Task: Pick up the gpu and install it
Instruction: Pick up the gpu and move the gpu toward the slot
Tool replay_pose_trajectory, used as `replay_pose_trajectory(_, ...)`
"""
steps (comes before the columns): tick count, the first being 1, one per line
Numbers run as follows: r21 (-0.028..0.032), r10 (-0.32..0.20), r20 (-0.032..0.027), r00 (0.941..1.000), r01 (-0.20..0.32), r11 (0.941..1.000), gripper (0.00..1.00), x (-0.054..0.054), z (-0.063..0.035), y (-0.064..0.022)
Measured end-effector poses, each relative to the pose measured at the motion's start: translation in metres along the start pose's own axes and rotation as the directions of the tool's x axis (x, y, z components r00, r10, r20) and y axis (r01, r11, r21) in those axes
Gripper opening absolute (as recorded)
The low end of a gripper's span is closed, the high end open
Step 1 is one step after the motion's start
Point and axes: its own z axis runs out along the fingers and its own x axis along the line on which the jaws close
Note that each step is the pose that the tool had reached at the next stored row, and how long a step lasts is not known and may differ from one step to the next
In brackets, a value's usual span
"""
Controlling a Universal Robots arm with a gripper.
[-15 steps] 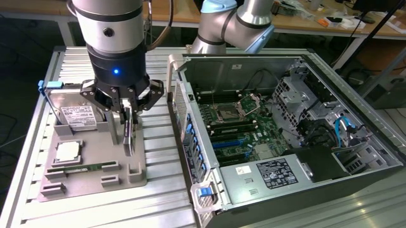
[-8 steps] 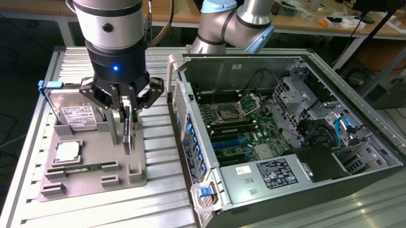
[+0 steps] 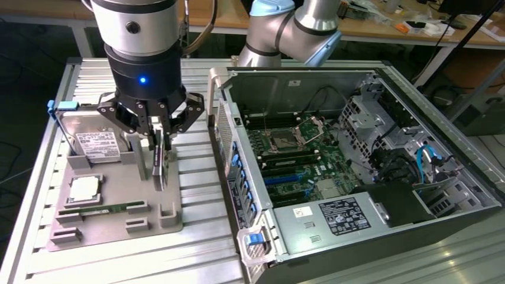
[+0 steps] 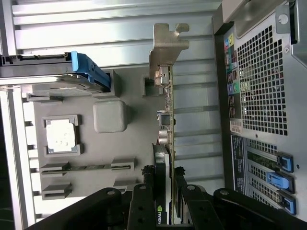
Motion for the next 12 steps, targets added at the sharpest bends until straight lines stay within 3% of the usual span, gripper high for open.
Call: replay_pose_trajectory(12, 0.0024, 0.000, 0.0002, 1.0000, 0.000, 1.0000, 0.27, -0.0002, -0.0061, 0.0002)
